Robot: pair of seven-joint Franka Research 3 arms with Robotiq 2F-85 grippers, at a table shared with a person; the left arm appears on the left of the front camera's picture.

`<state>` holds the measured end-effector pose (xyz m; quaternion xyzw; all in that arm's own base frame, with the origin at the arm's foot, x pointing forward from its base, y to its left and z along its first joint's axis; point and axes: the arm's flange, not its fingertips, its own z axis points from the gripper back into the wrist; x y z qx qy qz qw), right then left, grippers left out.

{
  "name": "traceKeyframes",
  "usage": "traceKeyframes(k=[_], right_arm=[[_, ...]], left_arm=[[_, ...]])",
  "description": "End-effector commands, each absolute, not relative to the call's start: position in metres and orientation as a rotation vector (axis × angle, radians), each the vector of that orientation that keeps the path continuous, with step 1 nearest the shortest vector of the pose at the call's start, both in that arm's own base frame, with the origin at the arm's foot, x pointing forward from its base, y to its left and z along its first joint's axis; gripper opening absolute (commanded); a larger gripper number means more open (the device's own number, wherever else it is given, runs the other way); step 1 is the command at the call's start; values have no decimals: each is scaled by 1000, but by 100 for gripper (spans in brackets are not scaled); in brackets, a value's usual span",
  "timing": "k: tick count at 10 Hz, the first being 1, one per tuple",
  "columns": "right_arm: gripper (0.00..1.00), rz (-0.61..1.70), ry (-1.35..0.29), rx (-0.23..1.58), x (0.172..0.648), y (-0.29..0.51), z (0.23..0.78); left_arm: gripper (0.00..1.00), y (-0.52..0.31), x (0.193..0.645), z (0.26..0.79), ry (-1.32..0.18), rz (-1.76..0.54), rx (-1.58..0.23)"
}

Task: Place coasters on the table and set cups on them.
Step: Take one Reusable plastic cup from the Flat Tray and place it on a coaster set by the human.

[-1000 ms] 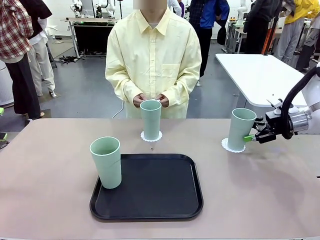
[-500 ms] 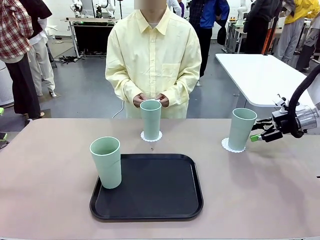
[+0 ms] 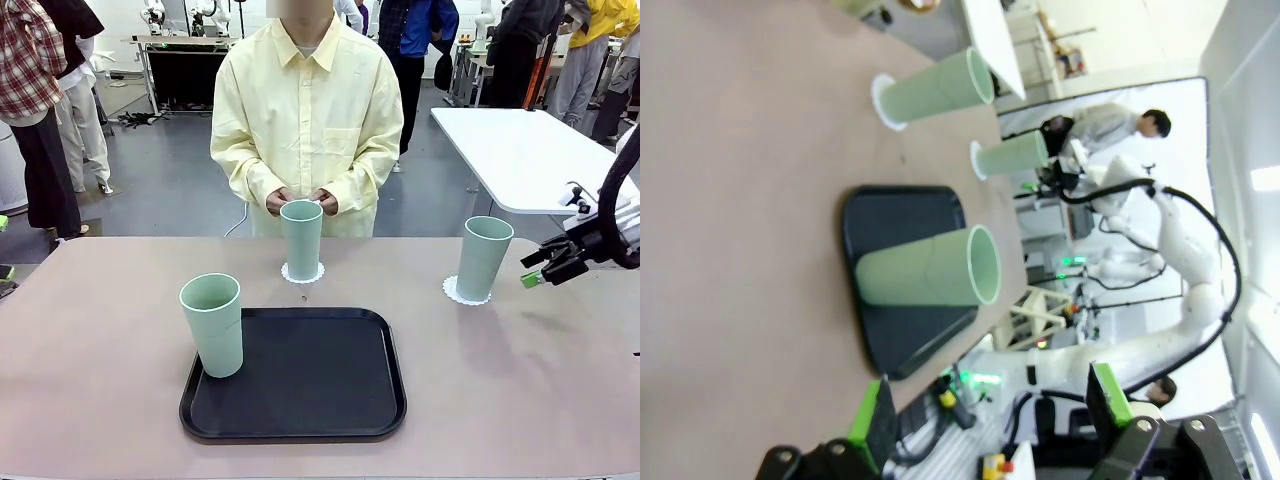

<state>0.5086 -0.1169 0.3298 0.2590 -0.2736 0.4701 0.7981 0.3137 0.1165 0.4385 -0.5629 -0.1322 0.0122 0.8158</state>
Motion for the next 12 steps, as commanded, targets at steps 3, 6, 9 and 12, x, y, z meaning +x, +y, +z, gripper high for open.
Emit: traceKeyframes(k=[3,6,9,12], right_arm=[[100,859,-314,267,453,-43,407],[100,782,-157,98,433,-15,453],[100,744,-139,97,436,2,480],[100,753,-144,63,428,-1,474]], left_arm=[[100,117,313,439,-295,21,-1214],[100,117,313,439,-295,21,-1214],[100,117,313,439,-295,21,-1214],[100,117,313,439,-295,21,-1214]])
